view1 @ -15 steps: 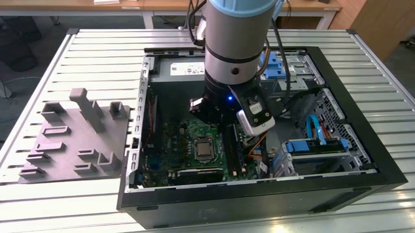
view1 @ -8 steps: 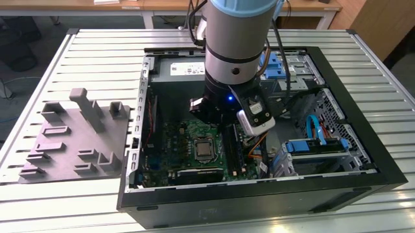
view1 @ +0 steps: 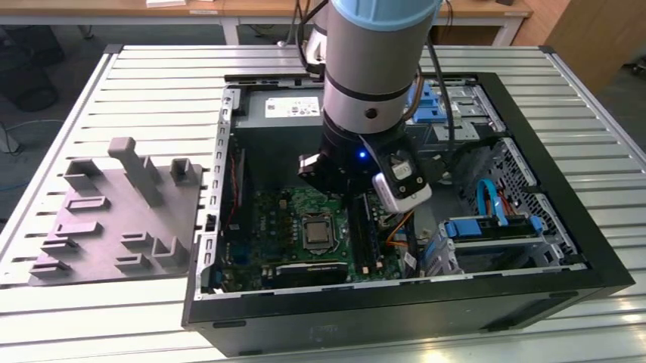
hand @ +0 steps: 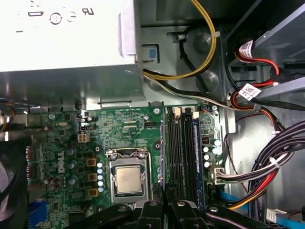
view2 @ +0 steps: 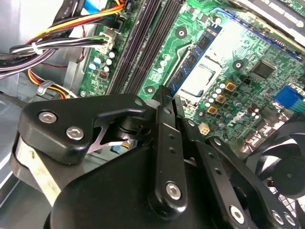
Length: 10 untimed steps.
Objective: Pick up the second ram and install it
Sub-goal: 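Insert the second ram into the second slot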
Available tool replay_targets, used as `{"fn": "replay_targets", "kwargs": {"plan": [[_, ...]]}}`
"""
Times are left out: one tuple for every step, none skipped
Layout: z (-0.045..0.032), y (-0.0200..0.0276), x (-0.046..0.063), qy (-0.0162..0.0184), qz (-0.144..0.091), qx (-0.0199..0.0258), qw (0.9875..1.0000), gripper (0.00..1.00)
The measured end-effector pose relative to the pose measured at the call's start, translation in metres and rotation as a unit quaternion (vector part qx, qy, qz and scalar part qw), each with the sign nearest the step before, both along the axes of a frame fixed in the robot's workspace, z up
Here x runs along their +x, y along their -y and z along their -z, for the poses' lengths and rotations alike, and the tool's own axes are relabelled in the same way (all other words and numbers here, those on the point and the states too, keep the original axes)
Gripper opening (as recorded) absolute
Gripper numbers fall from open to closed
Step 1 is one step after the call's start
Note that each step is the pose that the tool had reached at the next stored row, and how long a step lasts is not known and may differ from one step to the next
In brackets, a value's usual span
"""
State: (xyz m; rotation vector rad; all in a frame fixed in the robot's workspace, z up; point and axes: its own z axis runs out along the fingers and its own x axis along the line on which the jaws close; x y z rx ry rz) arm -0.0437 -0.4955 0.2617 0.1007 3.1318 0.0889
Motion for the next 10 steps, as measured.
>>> {"fn": "replay_targets", "kwargs": {"plan": [[0.0006,0.0,0.001,-0.0001,0.0,0.0,1.0,0.14],[0.0027,0.0,0.004,-0.0003,0.0,0.0,1.0,0.14],[0.0057,0.0,0.006,-0.0006,0.0,0.0,1.0,0.14],[0.0075,0.0,0.007,-0.0007,0.0,0.0,1.0,0.14],[0.0093,0.0,0.008,-0.0008,0.0,0.0,1.0,0.14],[0.0111,0.0,0.009,-0.0009,0.0,0.0,1.0,0.14],[0.0134,-0.0001,0.01,-0.001,0.0,0.0,1.0,0.14],[0.0152,-0.0002,0.01,-0.0012,0.0,-0.0001,1.0,0.14],[0.017,-0.0002,0.011,-0.0013,-0.001,-0.0002,1.0,0.14],[0.0188,-0.0003,0.011,-0.0014,-0.002,-0.0003,1.0,0.14]]}}
